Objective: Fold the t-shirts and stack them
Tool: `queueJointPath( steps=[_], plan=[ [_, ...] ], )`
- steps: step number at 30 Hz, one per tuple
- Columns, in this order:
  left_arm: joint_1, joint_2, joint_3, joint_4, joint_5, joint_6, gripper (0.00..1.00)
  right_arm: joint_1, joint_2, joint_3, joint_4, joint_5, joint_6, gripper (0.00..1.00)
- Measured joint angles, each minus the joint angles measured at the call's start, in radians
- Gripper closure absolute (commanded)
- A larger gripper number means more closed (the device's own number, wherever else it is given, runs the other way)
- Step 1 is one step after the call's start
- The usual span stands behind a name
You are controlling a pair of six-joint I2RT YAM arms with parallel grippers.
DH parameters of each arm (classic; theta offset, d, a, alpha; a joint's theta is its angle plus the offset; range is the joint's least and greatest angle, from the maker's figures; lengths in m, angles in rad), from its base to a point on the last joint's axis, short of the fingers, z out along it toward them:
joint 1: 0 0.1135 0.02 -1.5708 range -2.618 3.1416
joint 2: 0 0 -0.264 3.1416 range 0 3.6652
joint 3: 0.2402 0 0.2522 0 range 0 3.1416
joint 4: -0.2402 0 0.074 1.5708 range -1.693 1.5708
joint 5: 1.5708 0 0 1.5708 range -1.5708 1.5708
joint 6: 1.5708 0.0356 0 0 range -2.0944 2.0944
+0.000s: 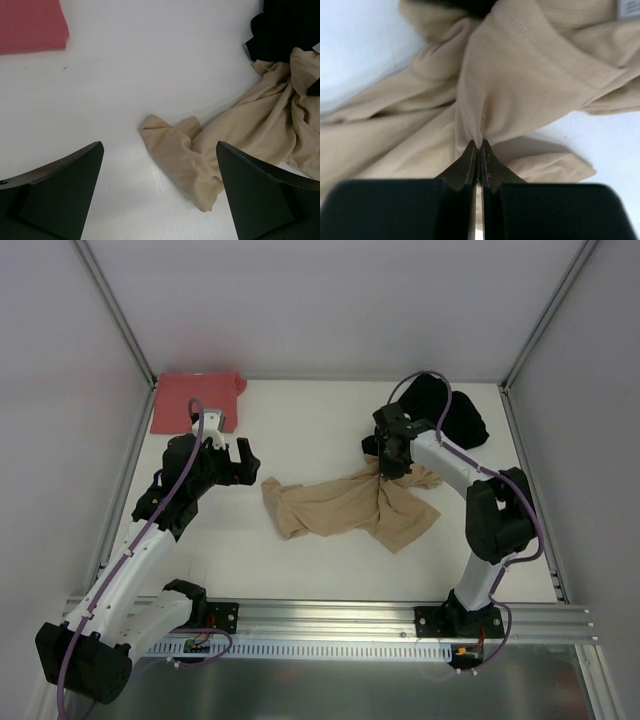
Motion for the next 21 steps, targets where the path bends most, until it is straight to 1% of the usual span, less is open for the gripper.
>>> queueJointPath(
  steps=[3, 9, 10, 11, 12, 13, 14, 15, 18, 21],
  plan=[
    [0.000, 0.000, 0.000, 0.000, 0.000, 0.000, 0.01, 0.055, -0.030, -0.043, 0.012, -0.037, 0.020, 1.00],
    [0.000, 0.005, 0.000, 0.000, 0.000, 0.000, 0.01, 0.222, -0.032, -0.073, 0.022, -0.109, 0.066, 1.00],
    [0.000, 0.005, 0.000, 0.000, 0.000, 0.000, 0.01, 0.250, -0.032, -0.072, 0.023, -0.122, 0.073, 0.97],
    [0.000, 0.005, 0.000, 0.000, 0.000, 0.000, 0.01, 0.270, -0.031, -0.070, 0.020, -0.133, 0.076, 0.81],
    [0.000, 0.005, 0.000, 0.000, 0.000, 0.000, 0.01, 0.292, -0.030, -0.061, 0.010, -0.144, 0.083, 0.32],
    [0.000, 0.005, 0.000, 0.000, 0.000, 0.000, 0.01, 0.307, -0.029, -0.051, 0.002, -0.145, 0.087, 0.18],
    [0.000, 0.006, 0.000, 0.000, 0.000, 0.000, 0.01, 0.320, -0.029, -0.038, -0.005, -0.142, 0.082, 0.06],
    [0.000, 0.006, 0.000, 0.000, 0.000, 0.000, 0.01, 0.328, -0.031, -0.024, -0.009, -0.134, 0.081, 0.01],
    [0.000, 0.006, 0.000, 0.000, 0.000, 0.000, 0.01, 0.327, -0.040, 0.007, -0.026, -0.080, 0.063, 0.00],
    [0.000, 0.008, 0.000, 0.000, 0.000, 0.000, 0.01, 0.276, -0.049, 0.079, -0.081, -0.002, 0.034, 0.00]
  ],
)
